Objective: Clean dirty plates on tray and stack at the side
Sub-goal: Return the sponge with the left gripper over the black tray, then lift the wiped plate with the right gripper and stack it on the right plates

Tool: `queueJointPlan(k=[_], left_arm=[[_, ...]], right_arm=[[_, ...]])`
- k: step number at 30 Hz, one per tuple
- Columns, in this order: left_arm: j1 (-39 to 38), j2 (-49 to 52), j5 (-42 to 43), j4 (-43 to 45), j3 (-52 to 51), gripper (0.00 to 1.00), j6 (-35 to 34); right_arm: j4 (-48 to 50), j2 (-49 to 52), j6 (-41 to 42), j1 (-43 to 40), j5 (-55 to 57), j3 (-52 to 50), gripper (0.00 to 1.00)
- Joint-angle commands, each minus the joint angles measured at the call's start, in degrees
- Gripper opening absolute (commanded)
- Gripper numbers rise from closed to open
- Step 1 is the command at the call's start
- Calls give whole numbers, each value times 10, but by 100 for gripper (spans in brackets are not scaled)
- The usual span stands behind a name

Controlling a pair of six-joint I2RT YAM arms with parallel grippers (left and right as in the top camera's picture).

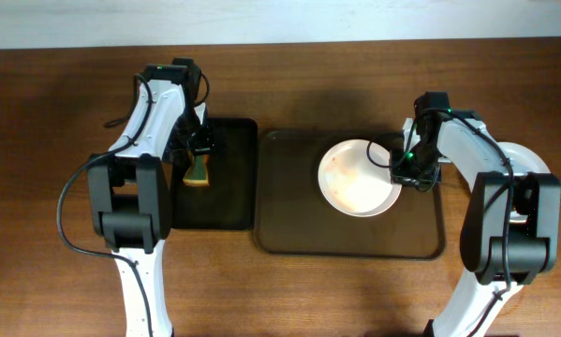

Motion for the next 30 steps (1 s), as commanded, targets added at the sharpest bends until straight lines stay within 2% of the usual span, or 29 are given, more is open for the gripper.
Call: queueJointPlan(k=[1,3,4,5,7,10,14,19,21,25,27,30], left_arm=[[1,-22,19,-1,2,100,2],[1,-22,19,-1,2,100,2],[1,-22,19,-1,2,100,2],[1,-22,19,-1,2,100,2],[1,-22,19,-1,2,100,2],[1,-22,19,-1,2,100,2],[1,-22,19,-1,2,100,2],[1,-22,19,-1,2,100,2],[1,-22,19,-1,2,100,2],[1,-22,19,-1,2,100,2],[1,-22,19,-1,2,100,2],[1,-22,19,-1,2,100,2]], right_arm=[[-1,3,0,3,5,-3,11],[-1,3,0,3,5,-3,22],[-1,3,0,3,5,-4,20],[-1,3,0,3,5,-4,4],[-17,-2,0,3,5,5,4],[-125,-38,5,7,35,90,4],[-217,-66,16,58,131,164,4],[-273,-66,92,185,377,214,4],[-288,-66,136,247,507,229,4],[-319,-66,230,361,681,229,4],[-369,-66,321,424,757,229,4],[-446,-66,463,481,798,229,4]])
